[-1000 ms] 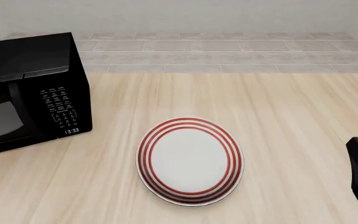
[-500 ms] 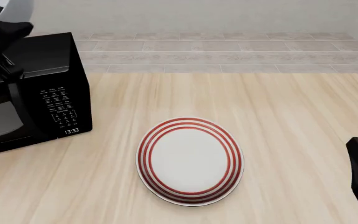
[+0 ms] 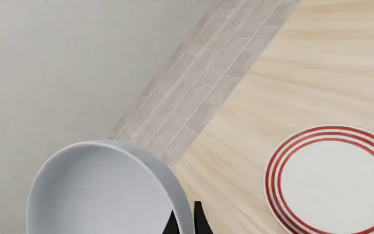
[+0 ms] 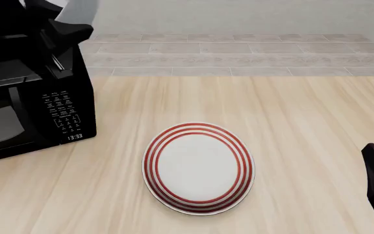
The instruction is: Pick up the white bowl and put it on the plate.
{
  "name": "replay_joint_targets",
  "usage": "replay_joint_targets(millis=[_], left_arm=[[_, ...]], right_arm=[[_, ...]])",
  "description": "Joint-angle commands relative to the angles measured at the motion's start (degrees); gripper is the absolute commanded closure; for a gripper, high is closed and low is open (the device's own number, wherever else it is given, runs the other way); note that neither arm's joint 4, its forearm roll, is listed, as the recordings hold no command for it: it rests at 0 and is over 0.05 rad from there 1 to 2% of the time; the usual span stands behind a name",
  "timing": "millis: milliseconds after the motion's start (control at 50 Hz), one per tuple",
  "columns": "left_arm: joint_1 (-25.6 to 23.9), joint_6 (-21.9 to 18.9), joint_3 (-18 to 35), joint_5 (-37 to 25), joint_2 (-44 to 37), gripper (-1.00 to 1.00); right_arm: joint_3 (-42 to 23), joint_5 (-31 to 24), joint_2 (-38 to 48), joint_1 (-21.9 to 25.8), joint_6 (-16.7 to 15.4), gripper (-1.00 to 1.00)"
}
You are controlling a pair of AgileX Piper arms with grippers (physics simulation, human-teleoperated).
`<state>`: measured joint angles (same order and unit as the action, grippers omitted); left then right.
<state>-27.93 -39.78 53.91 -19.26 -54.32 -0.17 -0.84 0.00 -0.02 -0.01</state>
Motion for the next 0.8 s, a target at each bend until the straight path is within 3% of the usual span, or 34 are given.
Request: replay_joint_targets(millis=[20,340,800], left_arm=[[-5.2,0.7,-0.4,2.0,-2.7,1.0],[-10.5,-0.2,-2.6,5.3,-6.9,1.0],[-15.7,2.6,-4.6,10.0,-12.9,1.0]], right_arm=[[0.0,1.0,0.4,0.0,0.0,-1.0],[0.0,1.0,0.4,0.0,0.0,-1.0],[0.0,1.0,0.4,0.0,0.0,-1.0]])
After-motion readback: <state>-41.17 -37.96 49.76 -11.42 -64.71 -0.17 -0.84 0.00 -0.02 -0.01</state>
